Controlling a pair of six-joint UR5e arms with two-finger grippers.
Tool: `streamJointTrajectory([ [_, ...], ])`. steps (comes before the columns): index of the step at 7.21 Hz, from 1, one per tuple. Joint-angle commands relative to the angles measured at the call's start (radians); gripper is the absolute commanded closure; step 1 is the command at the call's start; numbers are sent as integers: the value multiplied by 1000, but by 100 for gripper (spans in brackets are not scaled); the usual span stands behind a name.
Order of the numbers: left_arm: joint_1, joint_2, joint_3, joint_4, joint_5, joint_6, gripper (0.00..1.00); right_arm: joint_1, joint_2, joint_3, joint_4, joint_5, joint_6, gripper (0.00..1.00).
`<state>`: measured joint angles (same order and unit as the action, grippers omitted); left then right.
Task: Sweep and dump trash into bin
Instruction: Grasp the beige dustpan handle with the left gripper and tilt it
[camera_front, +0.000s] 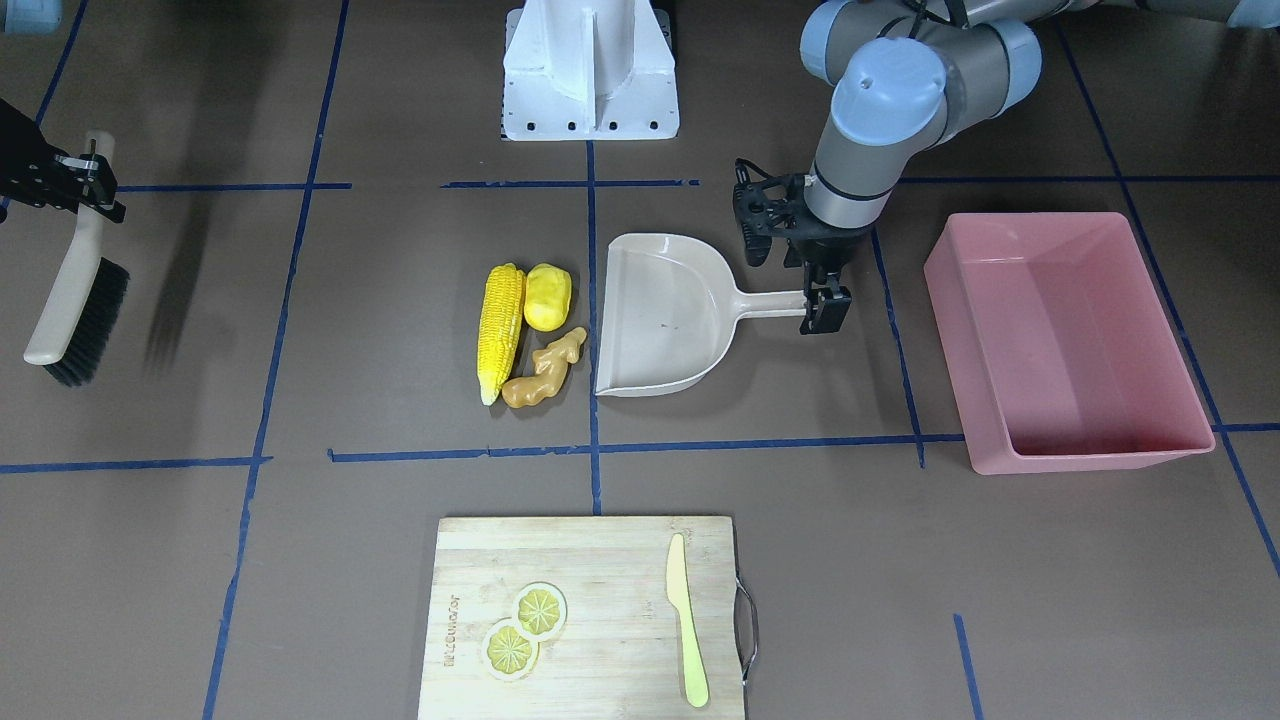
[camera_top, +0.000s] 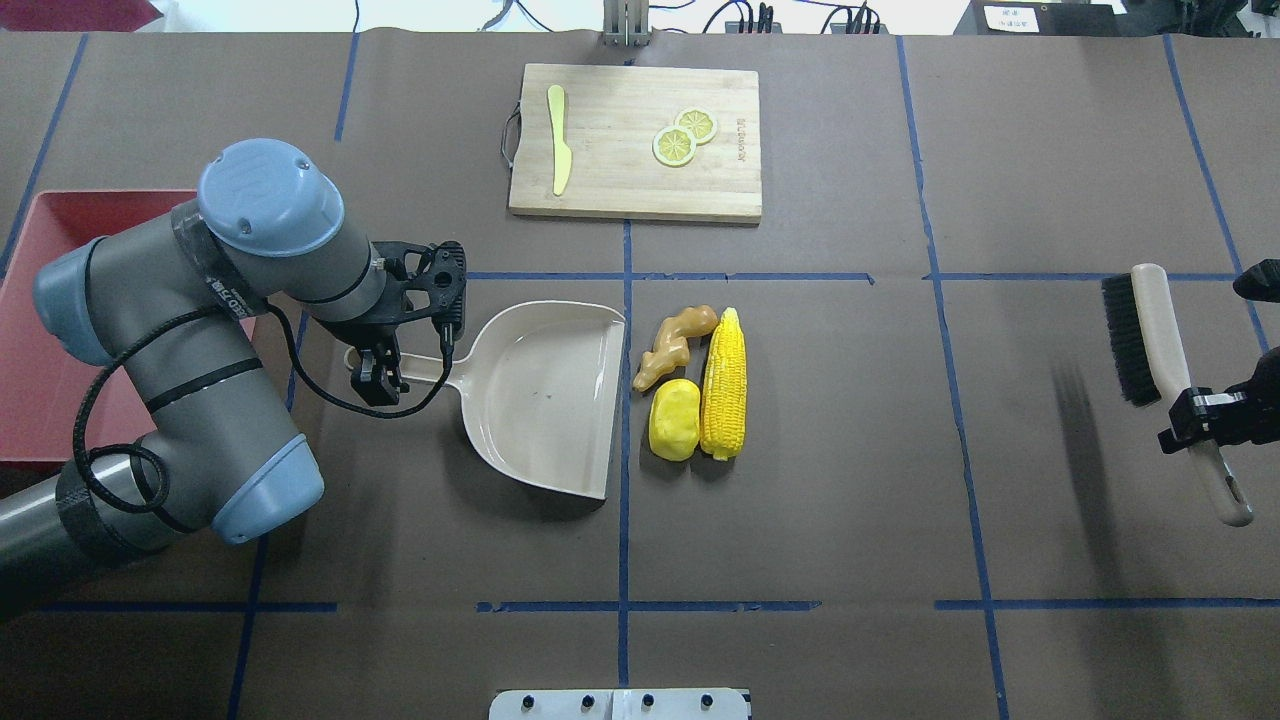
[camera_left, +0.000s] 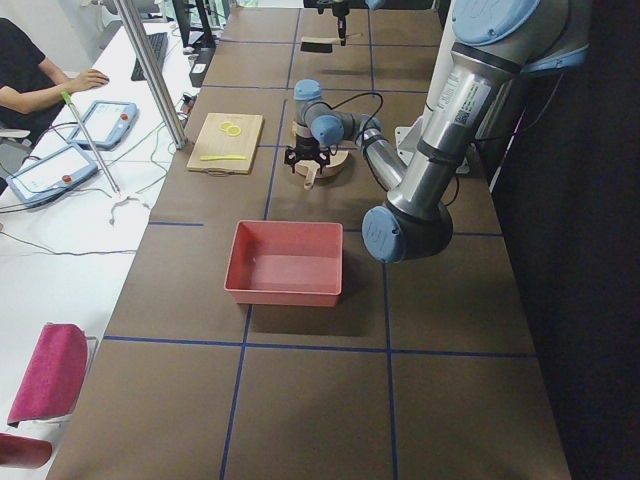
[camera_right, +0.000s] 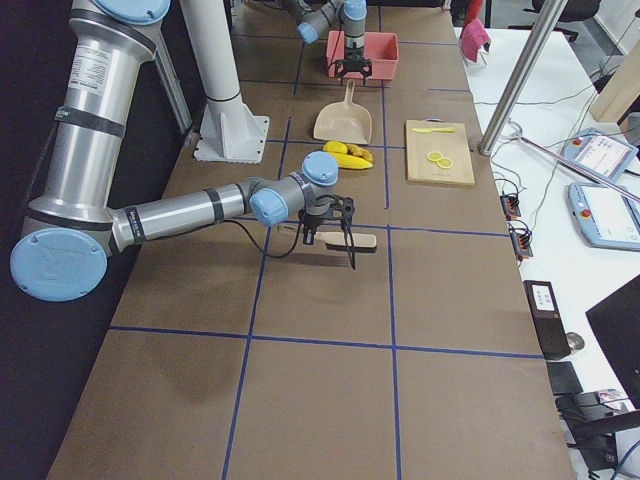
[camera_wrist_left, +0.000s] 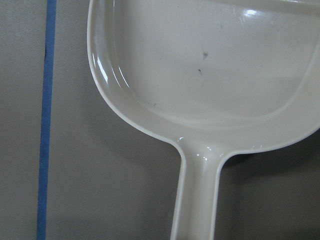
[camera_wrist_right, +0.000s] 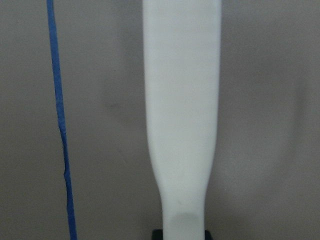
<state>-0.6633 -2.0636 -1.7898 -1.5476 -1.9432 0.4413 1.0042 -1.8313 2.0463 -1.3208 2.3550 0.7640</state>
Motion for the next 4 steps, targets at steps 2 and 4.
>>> streamJointTrajectory([
  [2,34,2,17,4,78,1,0,1,0,0,0,1,1,100],
  [4,68,3,27,12,78,-9,0,1,0,2,0,1,1,100],
])
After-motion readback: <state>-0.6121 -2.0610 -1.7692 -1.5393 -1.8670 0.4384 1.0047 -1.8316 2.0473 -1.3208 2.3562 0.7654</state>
